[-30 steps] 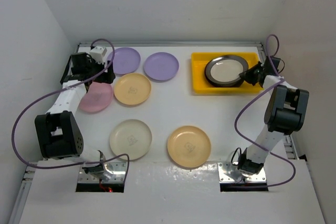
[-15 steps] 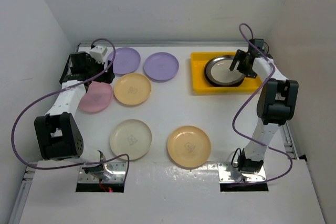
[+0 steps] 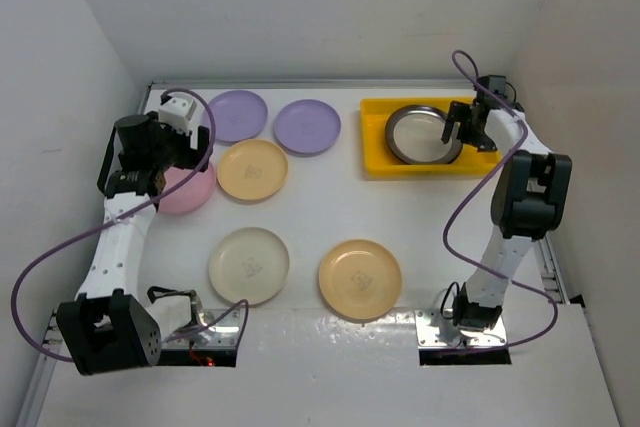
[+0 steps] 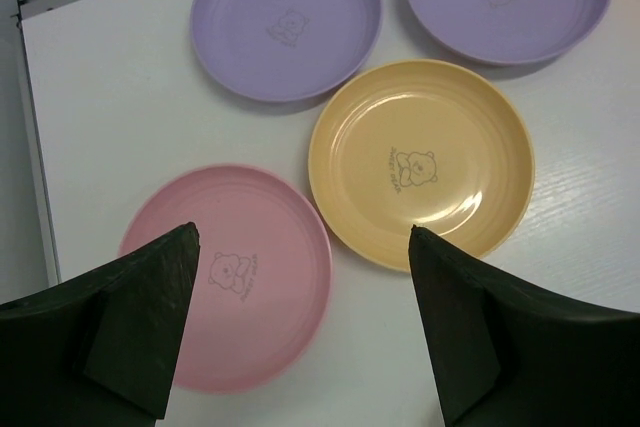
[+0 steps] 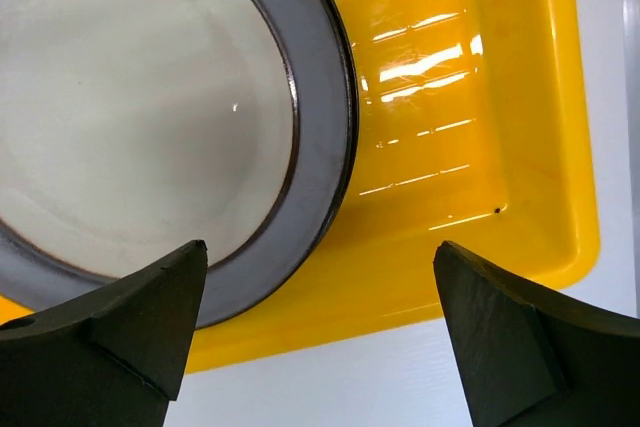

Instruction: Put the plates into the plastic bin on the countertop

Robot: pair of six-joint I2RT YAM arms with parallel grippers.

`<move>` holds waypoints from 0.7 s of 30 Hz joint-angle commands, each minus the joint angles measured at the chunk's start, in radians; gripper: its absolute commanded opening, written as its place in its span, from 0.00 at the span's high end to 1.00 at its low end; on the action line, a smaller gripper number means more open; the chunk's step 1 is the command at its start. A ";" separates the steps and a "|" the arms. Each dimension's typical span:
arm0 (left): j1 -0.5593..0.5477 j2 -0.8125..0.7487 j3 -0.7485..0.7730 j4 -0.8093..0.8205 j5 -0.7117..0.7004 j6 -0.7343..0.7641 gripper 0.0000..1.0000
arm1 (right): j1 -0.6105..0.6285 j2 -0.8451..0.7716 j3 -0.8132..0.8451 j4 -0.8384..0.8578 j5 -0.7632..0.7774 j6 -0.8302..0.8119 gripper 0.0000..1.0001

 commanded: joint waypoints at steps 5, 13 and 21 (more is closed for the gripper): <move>-0.007 -0.112 -0.074 -0.076 -0.030 0.017 0.14 | 0.118 -0.346 -0.083 -0.031 -0.111 -0.091 0.10; -0.007 -0.141 -0.156 -0.197 -0.072 0.067 0.23 | 0.303 -0.647 -0.769 -0.058 -0.435 0.099 0.30; -0.039 -0.191 -0.272 -0.389 -0.030 0.382 0.32 | 0.535 -0.778 -1.008 0.074 -0.306 0.224 0.38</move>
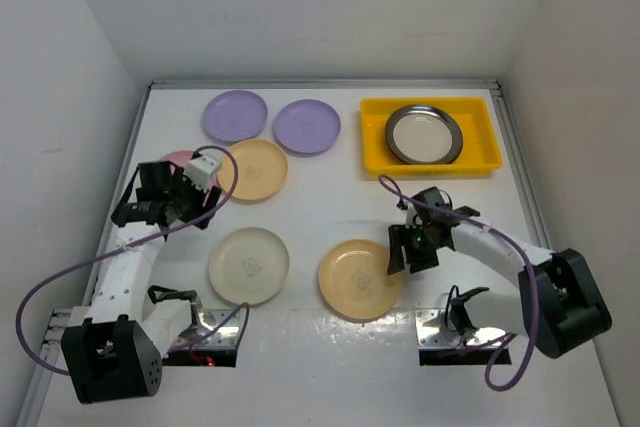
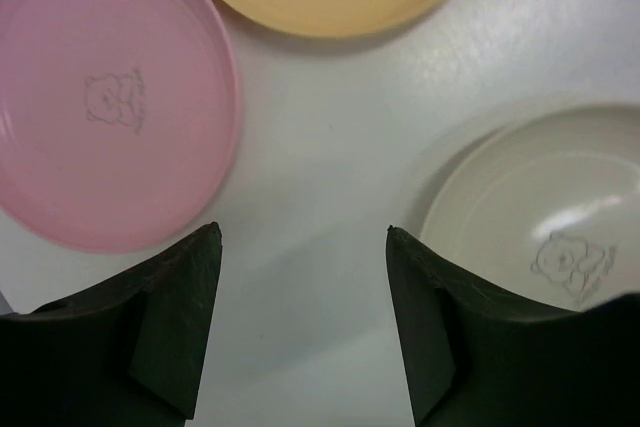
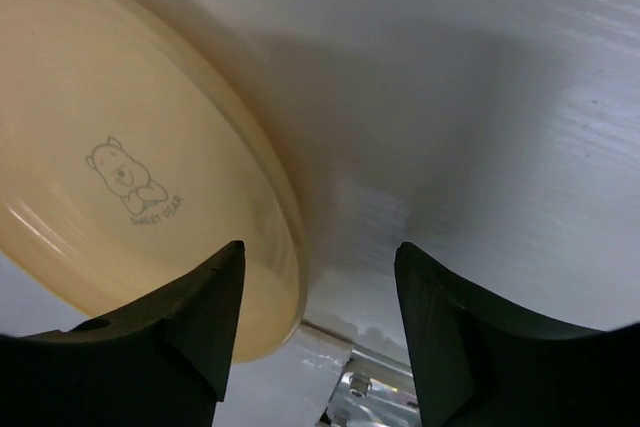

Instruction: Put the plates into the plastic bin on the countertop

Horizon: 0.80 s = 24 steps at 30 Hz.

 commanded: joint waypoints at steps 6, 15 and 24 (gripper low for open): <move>-0.044 -0.072 -0.102 -0.125 -0.064 0.162 0.29 | 0.083 -0.080 -0.110 0.197 0.258 0.142 0.83; -0.044 -0.081 -0.145 -0.102 -0.099 0.162 0.29 | 0.051 -0.164 0.242 0.085 0.264 0.001 1.00; -0.077 0.040 -0.156 -0.033 -0.145 0.127 0.25 | -0.411 0.346 0.908 -0.026 0.317 0.067 1.00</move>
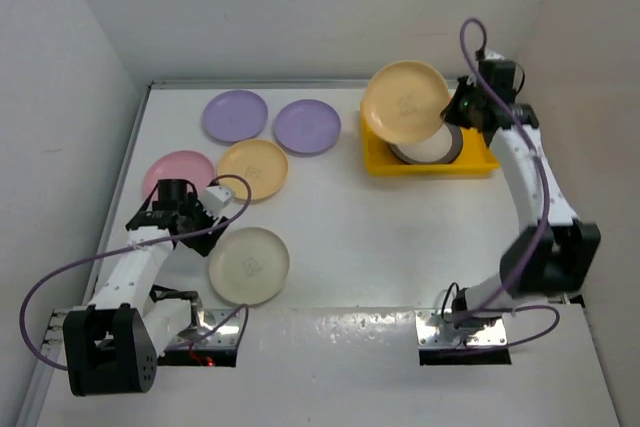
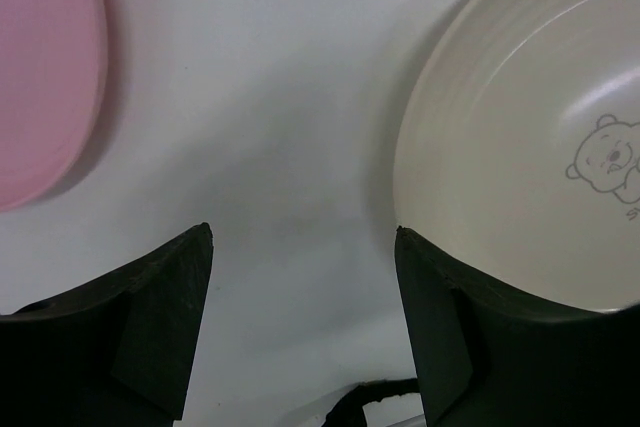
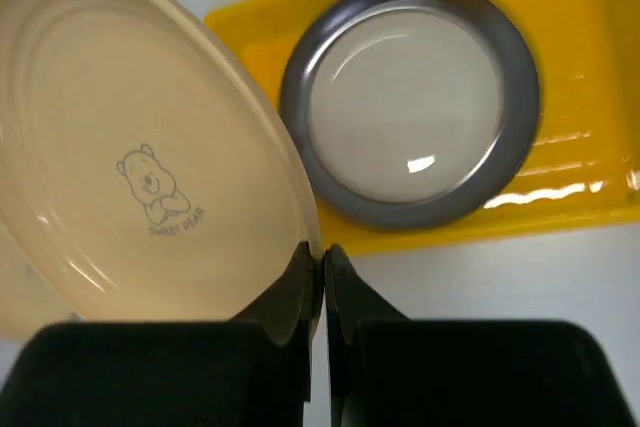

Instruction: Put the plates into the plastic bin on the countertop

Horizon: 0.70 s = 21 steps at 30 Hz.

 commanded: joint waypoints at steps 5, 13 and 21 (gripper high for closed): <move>-0.024 0.186 0.048 0.055 -0.055 -0.013 0.25 | -0.168 0.591 0.520 -0.207 0.075 0.029 1.00; -0.034 0.284 0.048 0.087 -0.018 -0.024 0.29 | -0.215 0.698 0.472 -0.133 0.128 0.063 1.00; -0.052 0.378 0.094 0.087 -0.018 0.015 0.56 | -0.200 0.693 0.439 -0.104 0.039 -0.069 0.36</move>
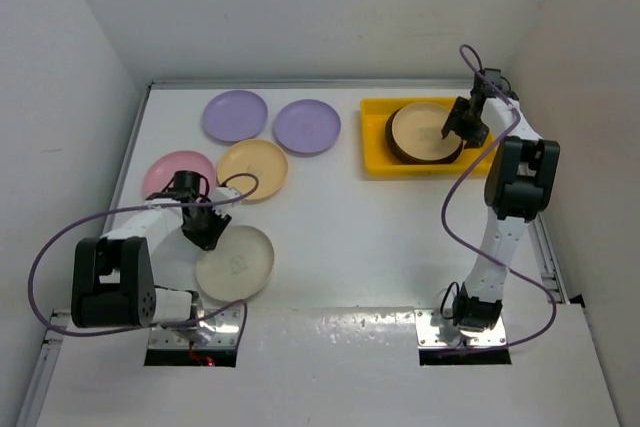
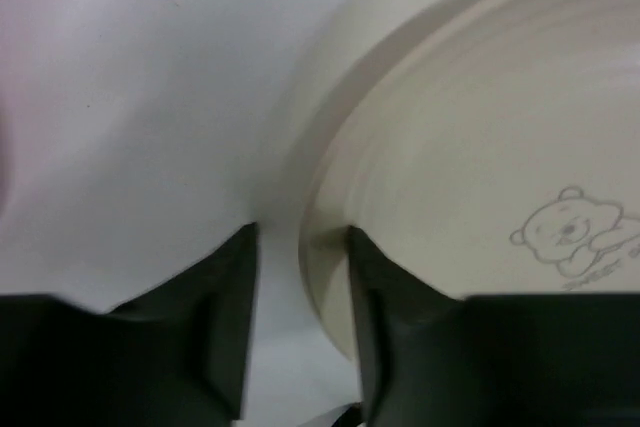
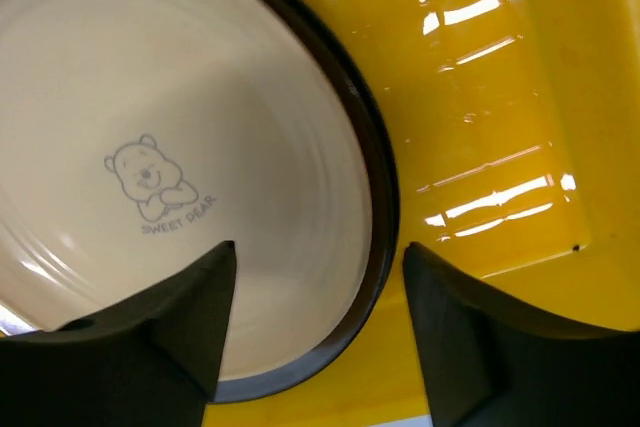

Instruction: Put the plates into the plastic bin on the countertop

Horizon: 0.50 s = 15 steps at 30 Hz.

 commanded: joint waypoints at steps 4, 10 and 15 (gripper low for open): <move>-0.026 0.088 0.073 -0.001 0.062 0.033 0.87 | 0.041 -0.117 0.003 -0.002 0.027 -0.142 0.21; -0.067 0.102 0.211 -0.056 0.100 -0.028 1.00 | 0.131 -0.367 -0.187 0.086 0.012 -0.212 0.20; -0.123 0.084 0.377 -0.118 0.160 -0.083 1.00 | 0.427 -0.724 -0.688 0.476 -0.193 -0.207 0.27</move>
